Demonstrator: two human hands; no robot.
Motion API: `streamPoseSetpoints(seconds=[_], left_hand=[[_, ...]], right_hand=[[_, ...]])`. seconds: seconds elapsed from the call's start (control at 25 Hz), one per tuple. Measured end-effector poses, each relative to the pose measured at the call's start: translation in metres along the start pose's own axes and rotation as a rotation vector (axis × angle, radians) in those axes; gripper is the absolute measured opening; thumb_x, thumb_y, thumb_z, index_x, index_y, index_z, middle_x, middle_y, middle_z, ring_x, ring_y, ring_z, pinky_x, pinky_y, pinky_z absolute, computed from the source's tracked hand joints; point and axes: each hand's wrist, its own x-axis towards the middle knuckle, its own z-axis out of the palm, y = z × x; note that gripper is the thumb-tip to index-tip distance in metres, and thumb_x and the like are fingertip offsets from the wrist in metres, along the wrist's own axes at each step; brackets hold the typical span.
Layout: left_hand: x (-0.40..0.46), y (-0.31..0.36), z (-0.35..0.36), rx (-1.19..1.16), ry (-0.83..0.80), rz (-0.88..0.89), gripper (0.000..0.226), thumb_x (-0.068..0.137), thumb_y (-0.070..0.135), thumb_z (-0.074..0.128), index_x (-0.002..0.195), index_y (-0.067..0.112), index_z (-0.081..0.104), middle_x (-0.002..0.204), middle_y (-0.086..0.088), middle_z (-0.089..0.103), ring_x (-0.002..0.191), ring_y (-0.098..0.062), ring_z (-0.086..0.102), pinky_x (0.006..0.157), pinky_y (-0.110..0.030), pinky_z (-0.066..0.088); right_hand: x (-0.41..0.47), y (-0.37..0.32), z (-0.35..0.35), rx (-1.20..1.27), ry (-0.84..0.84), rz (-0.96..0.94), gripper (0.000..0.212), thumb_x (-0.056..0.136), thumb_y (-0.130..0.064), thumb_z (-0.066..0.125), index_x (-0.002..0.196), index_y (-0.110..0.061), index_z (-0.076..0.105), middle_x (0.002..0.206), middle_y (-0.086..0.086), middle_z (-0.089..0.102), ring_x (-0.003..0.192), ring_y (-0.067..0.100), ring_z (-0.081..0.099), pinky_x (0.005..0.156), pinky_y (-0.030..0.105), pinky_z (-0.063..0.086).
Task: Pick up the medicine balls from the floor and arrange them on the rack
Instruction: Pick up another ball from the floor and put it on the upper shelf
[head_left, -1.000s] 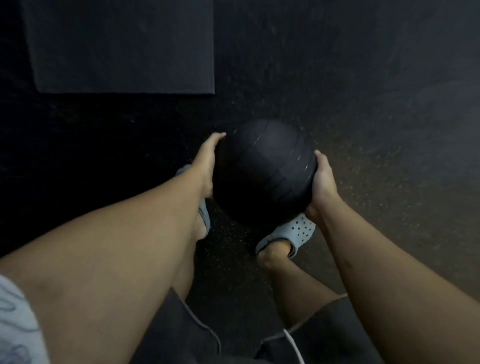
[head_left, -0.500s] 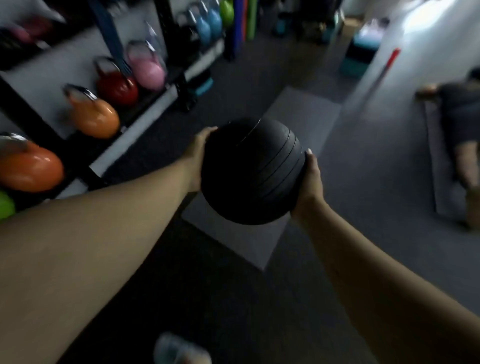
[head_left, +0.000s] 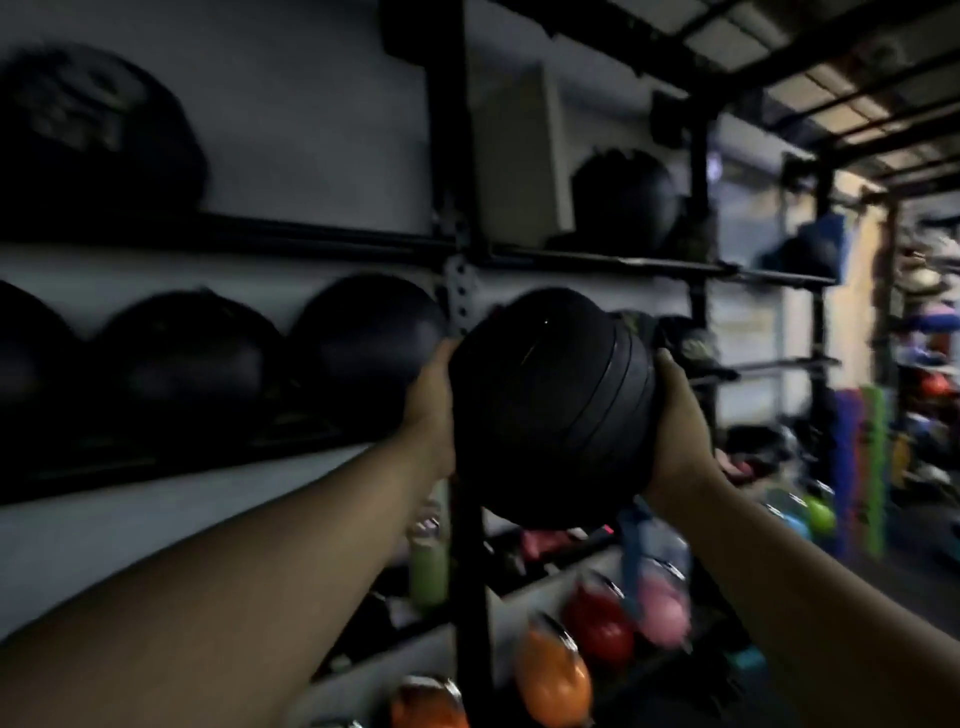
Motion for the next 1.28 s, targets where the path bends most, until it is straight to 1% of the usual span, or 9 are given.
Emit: streamPoseSetpoints(seconds=[0.08,0.2,0.4,0.52,0.64,0.72,0.96,1.08,1.28], left_hand=[[0.026,0.059,-0.021,0.043,0.043,0.132,0.043,0.099,0.042,0.057,0.113,0.007,0.078,0.118,-0.018,0.076,0.108,-0.035,0.073,0.092,-0.036,0.061],[0.063,0.138,-0.047,0.143,0.124,0.322,0.056,0.095,0.043,0.063,0.136,0.007,0.073,0.139,-0.021,0.072,0.133,-0.041,0.065,0.117,-0.050,0.050],[0.125,0.233,-0.062,0.277,0.208,0.615,0.053,0.090,0.043,0.067,0.127,0.006,0.077,0.134,-0.021,0.074,0.128,-0.041,0.069,0.113,-0.054,0.054],[0.159,0.281,-0.070,0.279,0.260,0.742,0.055,0.087,0.044,0.068,0.129,0.010,0.078,0.136,-0.019,0.074,0.128,-0.039,0.069,0.112,-0.056,0.053],[0.189,0.316,-0.079,0.296,0.306,0.860,0.037,0.087,0.044,0.068,0.104,0.015,0.083,0.129,-0.019,0.078,0.116,-0.036,0.075,0.101,-0.048,0.060],[0.206,0.335,-0.090,0.303,0.324,0.914,0.039,0.086,0.045,0.069,0.107,0.016,0.084,0.122,-0.018,0.081,0.115,-0.037,0.076,0.099,-0.051,0.062],[0.279,0.370,-0.137,0.290,0.406,0.942,0.050,0.087,0.046,0.068,0.122,0.012,0.081,0.126,-0.018,0.078,0.117,-0.039,0.074,0.105,-0.056,0.059],[0.310,0.376,-0.155,0.262,0.418,0.983,0.046,0.083,0.038,0.071,0.116,0.007,0.082,0.123,-0.019,0.079,0.117,-0.040,0.074,0.103,-0.054,0.060],[0.332,0.403,-0.158,0.229,0.423,1.224,0.027,0.085,0.017,0.069,0.101,0.002,0.084,0.114,-0.022,0.081,0.112,-0.039,0.076,0.102,-0.050,0.061]], right_hand=[[0.038,-0.002,0.065,0.085,-0.080,-0.032,0.060,0.090,-0.062,0.053,0.132,-0.022,0.068,0.129,0.007,0.073,0.120,0.030,0.068,0.109,0.052,0.049],[0.090,-0.005,0.153,0.183,-0.195,-0.028,0.056,0.091,-0.063,0.052,0.133,-0.029,0.068,0.130,0.003,0.072,0.121,0.028,0.067,0.110,0.050,0.048],[0.176,-0.008,0.263,0.400,-0.319,-0.156,0.057,0.089,-0.060,0.054,0.136,-0.030,0.065,0.134,0.000,0.070,0.124,0.026,0.065,0.110,0.048,0.049],[0.226,-0.020,0.325,0.452,-0.441,-0.194,0.051,0.089,-0.059,0.054,0.124,-0.026,0.074,0.124,0.004,0.075,0.117,0.029,0.069,0.104,0.048,0.054],[0.265,-0.023,0.377,0.522,-0.525,-0.214,0.045,0.093,-0.055,0.051,0.102,-0.024,0.082,0.107,0.006,0.082,0.107,0.030,0.075,0.091,0.044,0.060],[0.282,-0.018,0.407,0.530,-0.546,-0.233,0.043,0.092,-0.053,0.051,0.094,-0.024,0.084,0.101,0.005,0.083,0.101,0.027,0.077,0.088,0.043,0.061],[0.344,0.017,0.479,0.557,-0.477,-0.232,0.031,0.089,-0.035,0.058,0.090,-0.017,0.084,0.104,0.011,0.081,0.107,0.033,0.073,0.088,0.045,0.063],[0.366,0.024,0.496,0.665,-0.366,-0.301,0.029,0.089,-0.024,0.057,0.094,-0.010,0.082,0.096,0.007,0.080,0.104,0.033,0.074,0.091,0.046,0.062],[0.374,0.012,0.520,0.685,-0.223,-0.474,0.028,0.078,-0.025,0.053,0.068,-0.014,0.077,0.079,0.005,0.078,0.092,0.034,0.074,0.080,0.041,0.059]])
